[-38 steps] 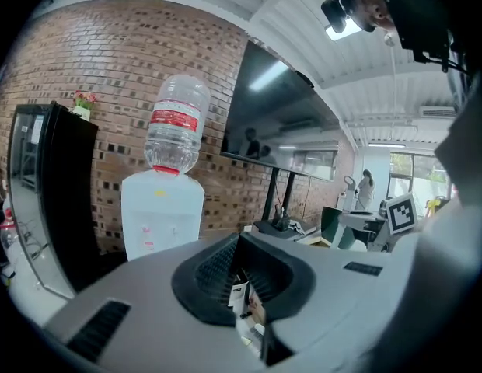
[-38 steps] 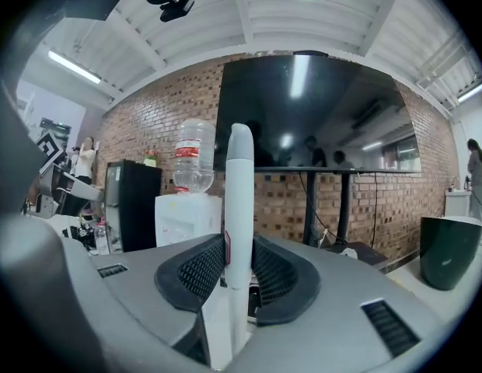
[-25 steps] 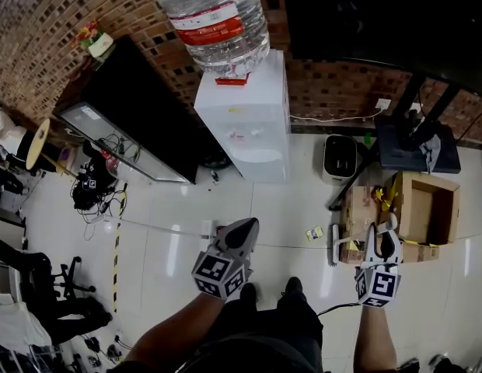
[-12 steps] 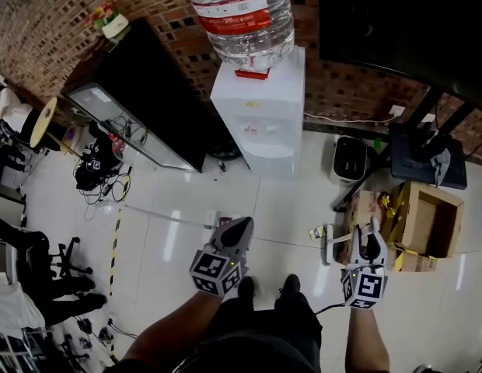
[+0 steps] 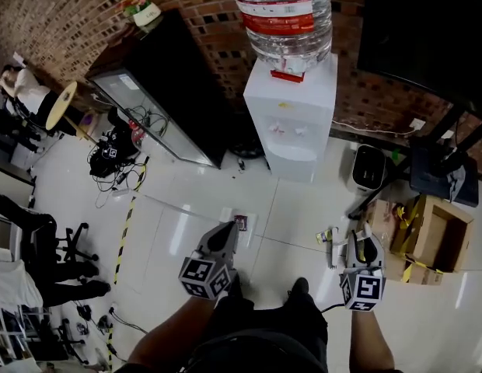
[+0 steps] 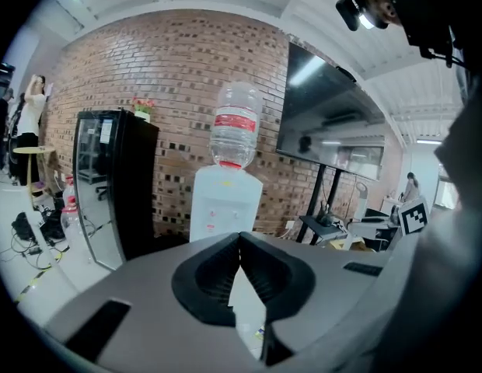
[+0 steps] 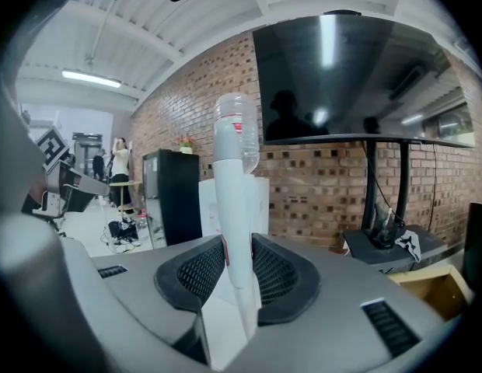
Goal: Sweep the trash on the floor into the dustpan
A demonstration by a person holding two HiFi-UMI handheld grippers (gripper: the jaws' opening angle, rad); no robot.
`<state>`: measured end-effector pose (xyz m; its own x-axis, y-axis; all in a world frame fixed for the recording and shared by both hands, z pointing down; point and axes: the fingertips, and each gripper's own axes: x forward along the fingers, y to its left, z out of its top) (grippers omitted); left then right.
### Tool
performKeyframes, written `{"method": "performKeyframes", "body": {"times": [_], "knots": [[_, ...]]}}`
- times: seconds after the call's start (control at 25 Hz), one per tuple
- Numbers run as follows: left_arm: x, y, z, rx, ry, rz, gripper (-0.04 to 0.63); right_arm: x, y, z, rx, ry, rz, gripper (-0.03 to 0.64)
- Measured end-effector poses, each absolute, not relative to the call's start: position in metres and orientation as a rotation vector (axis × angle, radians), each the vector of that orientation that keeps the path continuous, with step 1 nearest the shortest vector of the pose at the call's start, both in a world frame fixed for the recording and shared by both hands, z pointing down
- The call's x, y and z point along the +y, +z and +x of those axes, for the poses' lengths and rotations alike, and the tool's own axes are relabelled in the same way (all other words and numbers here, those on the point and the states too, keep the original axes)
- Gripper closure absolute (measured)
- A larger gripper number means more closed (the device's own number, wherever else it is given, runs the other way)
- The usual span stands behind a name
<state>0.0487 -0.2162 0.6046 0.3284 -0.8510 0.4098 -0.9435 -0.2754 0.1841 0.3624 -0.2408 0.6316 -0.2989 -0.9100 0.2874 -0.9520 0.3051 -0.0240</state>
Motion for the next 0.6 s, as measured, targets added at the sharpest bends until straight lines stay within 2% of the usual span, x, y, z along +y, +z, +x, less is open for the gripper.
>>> {"method": "performKeyframes", "body": {"times": [0.6], "knots": [[-0.193,0.611,-0.141,-1.513,0.314,2.240,0.588,-0.220,0.630,0.151,-2.374,0.279,1.591,0.495]]}}
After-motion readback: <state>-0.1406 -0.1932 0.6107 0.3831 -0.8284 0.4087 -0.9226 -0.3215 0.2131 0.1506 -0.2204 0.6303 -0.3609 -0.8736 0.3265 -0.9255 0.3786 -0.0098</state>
